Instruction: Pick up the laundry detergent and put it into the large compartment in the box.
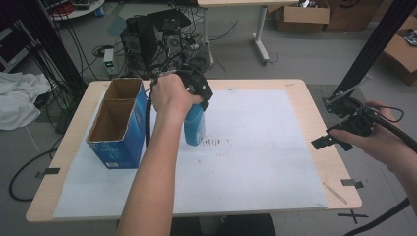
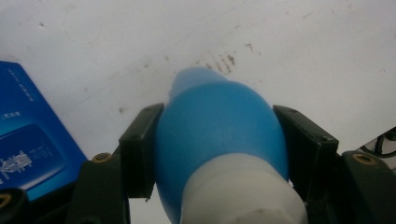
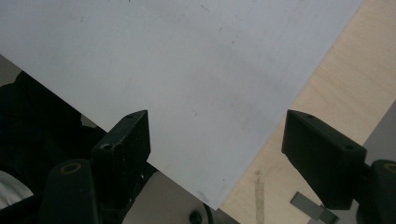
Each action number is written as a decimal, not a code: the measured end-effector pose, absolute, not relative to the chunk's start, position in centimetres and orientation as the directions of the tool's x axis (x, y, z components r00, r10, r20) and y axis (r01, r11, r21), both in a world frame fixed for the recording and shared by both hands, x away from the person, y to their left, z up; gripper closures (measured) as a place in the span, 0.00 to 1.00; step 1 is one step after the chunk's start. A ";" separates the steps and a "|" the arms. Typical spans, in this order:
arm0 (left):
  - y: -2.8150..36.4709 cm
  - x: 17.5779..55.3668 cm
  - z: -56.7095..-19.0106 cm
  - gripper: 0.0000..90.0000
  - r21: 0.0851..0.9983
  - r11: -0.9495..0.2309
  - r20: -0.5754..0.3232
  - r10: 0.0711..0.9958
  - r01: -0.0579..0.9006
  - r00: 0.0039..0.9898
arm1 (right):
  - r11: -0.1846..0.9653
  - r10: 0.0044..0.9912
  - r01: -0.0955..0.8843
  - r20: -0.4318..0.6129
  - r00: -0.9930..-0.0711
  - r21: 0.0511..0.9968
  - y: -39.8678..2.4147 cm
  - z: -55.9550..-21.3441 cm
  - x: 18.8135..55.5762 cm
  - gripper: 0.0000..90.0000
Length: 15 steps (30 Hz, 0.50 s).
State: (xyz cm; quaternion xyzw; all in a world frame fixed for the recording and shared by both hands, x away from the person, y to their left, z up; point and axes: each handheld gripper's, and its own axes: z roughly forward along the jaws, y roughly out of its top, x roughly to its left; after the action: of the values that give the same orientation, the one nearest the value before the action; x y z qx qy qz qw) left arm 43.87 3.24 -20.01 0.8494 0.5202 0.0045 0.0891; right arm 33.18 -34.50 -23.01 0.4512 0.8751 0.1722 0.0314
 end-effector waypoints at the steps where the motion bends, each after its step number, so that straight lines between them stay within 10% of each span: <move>1: 3.4 43.8 -19.7 0.42 0.157 -0.445 -0.082 0.884 0.882 0.460 | 0.533 0.801 0.779 0.101 -0.591 0.330 -34.5 -23.0 33.2 0.27; 15: 6.8 42.9 -15.4 0.42 0.183 -0.404 -0.099 0.900 0.896 0.425 | 0.535 0.798 0.776 0.102 -0.594 0.334 -34.0 -22.8 33.4 0.27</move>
State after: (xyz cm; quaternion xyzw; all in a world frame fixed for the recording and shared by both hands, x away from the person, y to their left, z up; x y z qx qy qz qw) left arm 42.92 6.85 -15.40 0.8377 0.5360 0.0079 0.1044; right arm 33.38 -34.01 -22.81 0.4494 0.8756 0.1745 0.0315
